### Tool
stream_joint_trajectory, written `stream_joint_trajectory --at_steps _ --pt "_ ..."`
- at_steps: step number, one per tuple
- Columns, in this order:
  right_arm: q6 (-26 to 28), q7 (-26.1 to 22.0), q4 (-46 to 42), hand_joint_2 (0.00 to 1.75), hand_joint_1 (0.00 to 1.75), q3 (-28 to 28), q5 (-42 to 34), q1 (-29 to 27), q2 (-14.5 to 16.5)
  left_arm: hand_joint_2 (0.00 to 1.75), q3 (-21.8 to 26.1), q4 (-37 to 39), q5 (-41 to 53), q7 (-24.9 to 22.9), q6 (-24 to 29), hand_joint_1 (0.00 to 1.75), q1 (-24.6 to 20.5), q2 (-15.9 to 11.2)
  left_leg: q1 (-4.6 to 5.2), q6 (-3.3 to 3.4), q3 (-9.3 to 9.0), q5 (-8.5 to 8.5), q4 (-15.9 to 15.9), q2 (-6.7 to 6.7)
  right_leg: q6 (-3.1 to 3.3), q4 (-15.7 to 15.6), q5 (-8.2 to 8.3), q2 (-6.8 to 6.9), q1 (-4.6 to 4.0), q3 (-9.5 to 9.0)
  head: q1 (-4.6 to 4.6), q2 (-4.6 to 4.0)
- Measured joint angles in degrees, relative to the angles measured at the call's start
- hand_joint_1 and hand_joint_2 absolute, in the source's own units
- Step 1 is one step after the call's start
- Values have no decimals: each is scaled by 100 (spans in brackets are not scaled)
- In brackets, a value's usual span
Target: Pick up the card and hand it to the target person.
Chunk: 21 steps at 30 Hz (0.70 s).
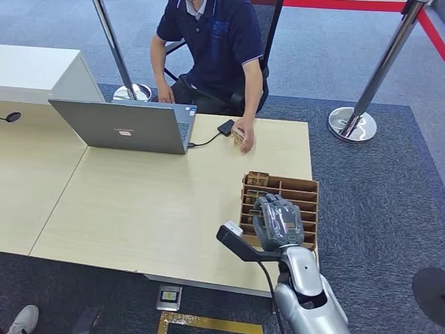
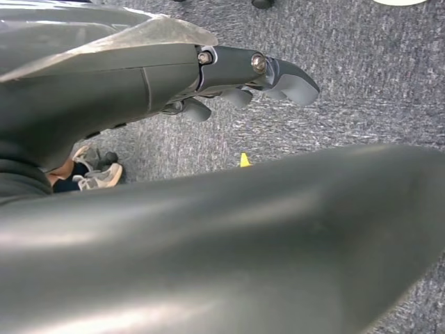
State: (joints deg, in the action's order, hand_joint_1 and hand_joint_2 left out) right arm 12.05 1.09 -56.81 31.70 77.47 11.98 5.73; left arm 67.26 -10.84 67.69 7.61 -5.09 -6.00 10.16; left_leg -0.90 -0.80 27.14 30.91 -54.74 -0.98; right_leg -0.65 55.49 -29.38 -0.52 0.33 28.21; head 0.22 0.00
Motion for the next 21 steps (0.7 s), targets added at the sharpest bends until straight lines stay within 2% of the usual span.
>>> stream_joint_trajectory --at_steps 7,21 --pt "34 7 147 175 77 -4 -45 18 6 0 1 0 0 0 0 0 -1 0 0 0 0 0 0 0 0 1 0 0 0 0 0 0" --pt "77 95 266 175 102 -43 -37 47 33 0 -1 2 -1 -2 0 0 0 0 0 0 -1 0 0 0 0 1 0 0 0 0 0 0"
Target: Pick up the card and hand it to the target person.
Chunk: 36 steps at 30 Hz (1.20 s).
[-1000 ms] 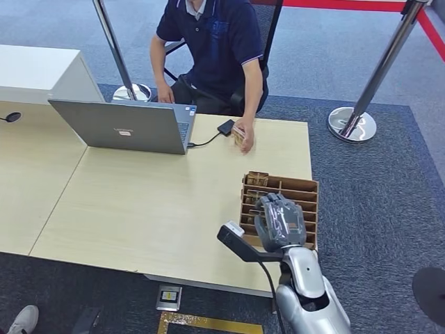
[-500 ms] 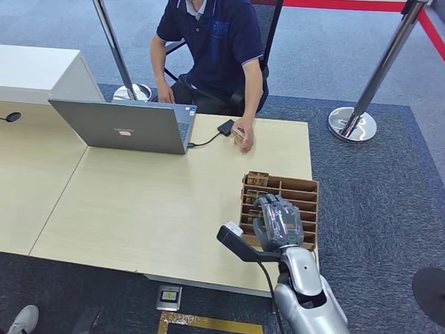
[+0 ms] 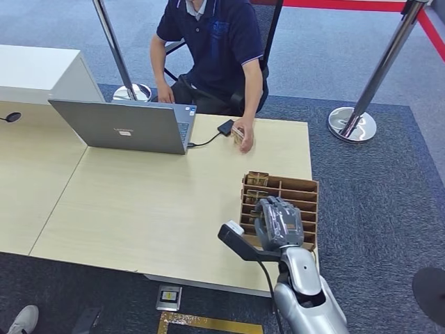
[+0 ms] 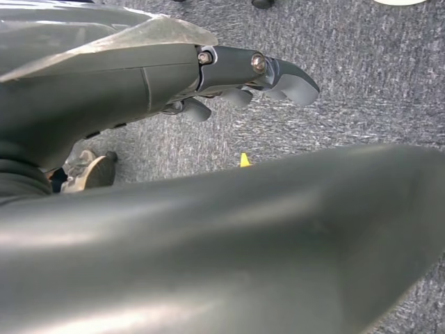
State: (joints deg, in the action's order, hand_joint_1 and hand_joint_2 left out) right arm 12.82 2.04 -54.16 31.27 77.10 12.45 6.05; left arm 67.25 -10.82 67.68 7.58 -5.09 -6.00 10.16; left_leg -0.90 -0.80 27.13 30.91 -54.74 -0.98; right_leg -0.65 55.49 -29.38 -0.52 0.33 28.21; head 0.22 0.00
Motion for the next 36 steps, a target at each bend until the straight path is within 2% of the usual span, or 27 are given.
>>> stream_joint_trajectory --at_steps 9,26,36 --pt "22 2 30 175 96 -33 4 20 0 0 0 0 -14 -2 0 0 -1 0 0 0 -1 0 0 0 0 0 0 0 0 0 0 0" --pt "21 -16 21 175 95 -110 50 75 1 0 0 0 -34 -2 0 0 2 0 0 0 -1 -1 -1 0 0 1 0 0 0 -1 0 0" --pt "21 -15 21 175 86 -137 90 116 7 0 0 0 -51 -2 0 0 5 0 0 -1 -1 -1 -1 0 0 2 1 0 0 -1 0 0"
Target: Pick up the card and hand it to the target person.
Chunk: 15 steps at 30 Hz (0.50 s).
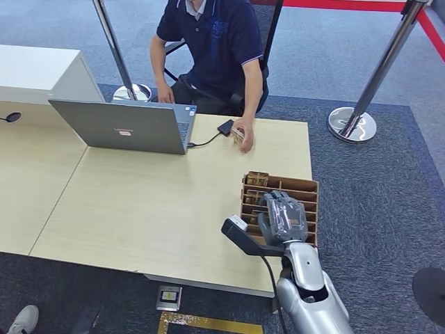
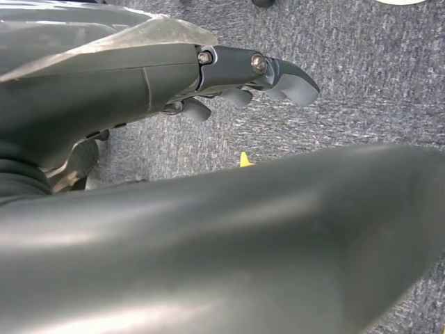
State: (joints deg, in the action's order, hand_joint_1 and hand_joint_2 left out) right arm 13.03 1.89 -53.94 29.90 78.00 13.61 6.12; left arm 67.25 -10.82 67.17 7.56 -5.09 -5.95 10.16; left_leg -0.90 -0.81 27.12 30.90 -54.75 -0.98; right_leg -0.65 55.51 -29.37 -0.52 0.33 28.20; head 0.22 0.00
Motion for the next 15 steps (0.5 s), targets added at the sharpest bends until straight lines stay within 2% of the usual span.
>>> stream_joint_trajectory --at_steps 15 --pt "1 52 66 175 94 -3 17 -2 0 0 0 0 -1 0 0 0 2 -2 0 -1 -2 -1 0 0 1 1 1 0 0 0 0 0"
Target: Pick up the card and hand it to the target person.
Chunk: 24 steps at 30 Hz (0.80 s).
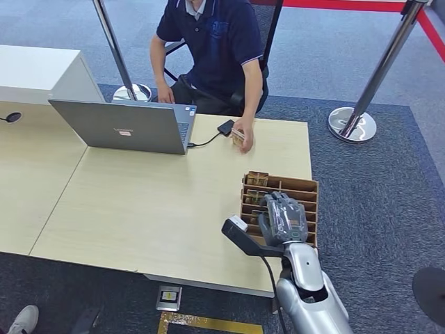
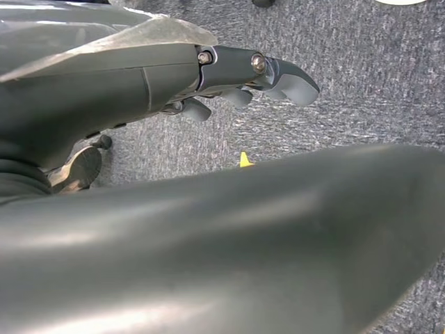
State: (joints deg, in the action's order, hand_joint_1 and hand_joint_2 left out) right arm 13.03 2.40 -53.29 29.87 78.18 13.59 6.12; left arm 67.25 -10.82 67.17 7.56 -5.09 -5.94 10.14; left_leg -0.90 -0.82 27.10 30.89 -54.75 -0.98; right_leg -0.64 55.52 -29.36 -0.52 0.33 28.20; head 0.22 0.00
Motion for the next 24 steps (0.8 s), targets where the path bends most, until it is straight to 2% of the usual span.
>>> stream_joint_trajectory --at_steps 6,19,24 --pt "2 7 41 175 90 -1 -1 -4 0 0 0 0 0 0 0 0 2 -2 0 0 -1 0 0 0 0 1 0 0 0 0 0 0" --pt "-1 17 140 175 95 -28 -20 -14 4 0 0 0 -4 0 0 0 5 -14 0 0 -2 0 0 0 1 1 1 0 0 -1 0 0" --pt "9 17 174 175 105 -64 -36 -11 29 0 0 0 -4 0 1 0 5 -15 0 0 -4 0 0 0 1 1 1 0 0 -3 0 0"
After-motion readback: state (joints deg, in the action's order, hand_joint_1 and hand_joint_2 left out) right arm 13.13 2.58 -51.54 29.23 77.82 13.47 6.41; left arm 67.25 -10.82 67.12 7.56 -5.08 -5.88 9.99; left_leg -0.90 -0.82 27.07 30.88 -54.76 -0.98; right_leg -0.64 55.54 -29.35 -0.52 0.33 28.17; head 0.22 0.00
